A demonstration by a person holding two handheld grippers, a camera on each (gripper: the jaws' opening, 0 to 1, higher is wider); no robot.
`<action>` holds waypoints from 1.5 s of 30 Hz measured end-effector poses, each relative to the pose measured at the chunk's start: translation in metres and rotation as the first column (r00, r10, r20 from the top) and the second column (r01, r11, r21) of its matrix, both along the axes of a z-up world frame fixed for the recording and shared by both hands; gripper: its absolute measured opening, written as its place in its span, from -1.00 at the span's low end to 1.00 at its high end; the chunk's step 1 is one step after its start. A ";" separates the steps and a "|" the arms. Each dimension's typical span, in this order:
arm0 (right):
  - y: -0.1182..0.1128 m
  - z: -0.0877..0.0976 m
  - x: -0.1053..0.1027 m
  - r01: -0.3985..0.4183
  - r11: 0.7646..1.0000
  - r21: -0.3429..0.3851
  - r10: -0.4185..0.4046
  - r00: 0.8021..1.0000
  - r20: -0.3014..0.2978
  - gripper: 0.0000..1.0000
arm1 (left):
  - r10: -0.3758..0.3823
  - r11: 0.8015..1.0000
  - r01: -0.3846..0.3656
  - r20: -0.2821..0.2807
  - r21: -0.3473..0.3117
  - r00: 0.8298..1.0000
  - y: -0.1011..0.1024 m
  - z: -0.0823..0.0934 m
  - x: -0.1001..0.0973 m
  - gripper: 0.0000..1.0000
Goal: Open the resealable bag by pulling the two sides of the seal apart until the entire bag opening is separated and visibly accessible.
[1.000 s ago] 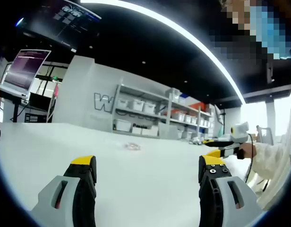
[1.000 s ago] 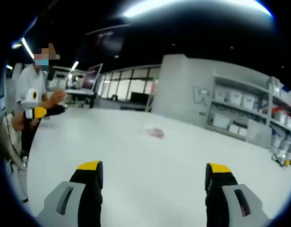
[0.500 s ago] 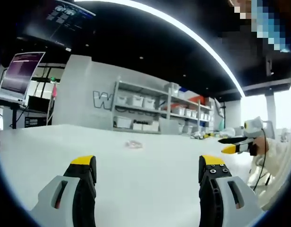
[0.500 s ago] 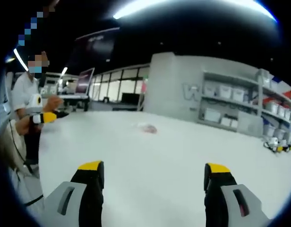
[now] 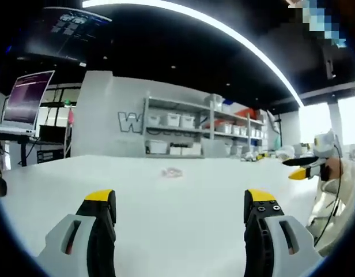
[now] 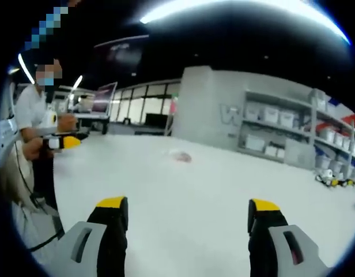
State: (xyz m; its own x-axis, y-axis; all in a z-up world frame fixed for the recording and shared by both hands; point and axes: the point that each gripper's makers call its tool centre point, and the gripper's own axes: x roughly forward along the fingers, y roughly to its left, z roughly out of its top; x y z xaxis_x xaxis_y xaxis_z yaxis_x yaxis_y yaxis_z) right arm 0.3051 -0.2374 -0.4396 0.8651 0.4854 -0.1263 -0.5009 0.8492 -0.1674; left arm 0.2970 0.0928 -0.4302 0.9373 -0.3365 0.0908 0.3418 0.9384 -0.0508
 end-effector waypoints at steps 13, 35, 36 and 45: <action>0.028 0.011 -0.002 -0.083 0.996 -0.021 0.083 0.997 -0.006 0.66 | 0.002 0.999 0.000 -0.023 0.054 1.000 -0.004 0.001 -0.003 0.82; 0.049 0.002 -0.001 -0.115 0.993 -0.019 0.114 0.993 -0.020 0.64 | -0.011 0.998 0.014 -0.045 0.054 0.999 -0.011 -0.007 -0.004 0.80; 0.049 0.002 -0.001 -0.114 0.993 -0.019 0.114 0.993 -0.020 0.64 | -0.012 0.999 0.014 -0.043 0.051 0.999 -0.011 -0.007 -0.004 0.80; 0.046 -0.001 -0.002 -0.103 0.995 -0.016 0.103 0.994 -0.027 0.63 | -0.015 0.999 0.017 -0.046 0.051 0.999 -0.011 -0.009 -0.003 0.79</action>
